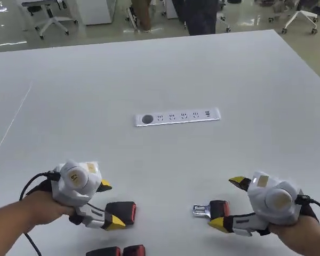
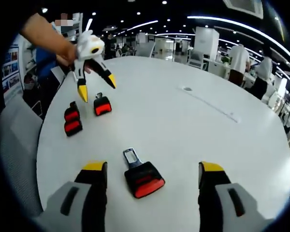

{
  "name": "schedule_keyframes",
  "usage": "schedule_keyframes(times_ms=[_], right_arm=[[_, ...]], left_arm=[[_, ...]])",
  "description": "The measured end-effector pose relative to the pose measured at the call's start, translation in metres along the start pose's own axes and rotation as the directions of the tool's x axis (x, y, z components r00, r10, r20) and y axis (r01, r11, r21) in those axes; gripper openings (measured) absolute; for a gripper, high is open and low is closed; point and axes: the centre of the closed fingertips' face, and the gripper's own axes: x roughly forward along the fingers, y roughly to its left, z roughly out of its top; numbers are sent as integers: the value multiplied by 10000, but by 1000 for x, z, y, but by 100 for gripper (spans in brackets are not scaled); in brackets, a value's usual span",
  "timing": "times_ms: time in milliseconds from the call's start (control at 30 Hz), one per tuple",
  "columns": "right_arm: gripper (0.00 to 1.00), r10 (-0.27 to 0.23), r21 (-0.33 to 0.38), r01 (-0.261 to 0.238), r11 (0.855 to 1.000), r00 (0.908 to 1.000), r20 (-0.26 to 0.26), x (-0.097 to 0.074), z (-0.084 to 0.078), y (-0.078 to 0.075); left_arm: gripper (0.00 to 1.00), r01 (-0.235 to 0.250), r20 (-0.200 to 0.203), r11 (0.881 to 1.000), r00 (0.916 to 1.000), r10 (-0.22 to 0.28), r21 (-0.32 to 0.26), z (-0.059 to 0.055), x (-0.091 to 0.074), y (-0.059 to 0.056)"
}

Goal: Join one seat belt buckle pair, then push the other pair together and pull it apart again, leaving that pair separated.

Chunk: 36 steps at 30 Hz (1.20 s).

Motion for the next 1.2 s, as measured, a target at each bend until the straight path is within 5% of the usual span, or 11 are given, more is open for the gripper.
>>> schedule_keyframes(times_ms=[100,200,433,533,633,767,967,1200], right_arm=[[83,-612,217,605,9979,9977,300,-7,4,-3],[84,-1411,613,1376,9886,9885,553,-21,8,-2],[86,-2356,1628,2195,9619,9679,870,-44,16,2],[88,-2596,1700,2397,9559,9598,1064,-56,20,9],[89,-2632,1526,2463,9571,9593,1027,-65,22,21],[90,-2747,1604,2532,9540,9527,1298,-78,24,30],[92,-2884,1700,2623,9499,9452,1532,-96,25,50],[93,-2885,1392,2653,9541,9388,1882,-115,28,73]], left_arm=[[81,-590,941,9910,9931,706,-1205,8,-16,5],[91,-1110,1773,9732,9730,1477,-2016,12,-35,9],[98,-1577,2566,9439,9374,2354,-2901,5,-72,-7],[99,-1778,2987,9228,9105,2861,-3418,-1,-90,-18],[100,-1861,3027,9154,9040,3018,-3570,-9,-101,-32],[100,-1931,3354,8946,8783,3407,-4029,-21,-121,-55],[100,-1944,3602,8828,8591,3637,-4276,-36,-139,-86],[100,-2315,3515,8785,8505,3913,-4179,-53,-154,-104]])
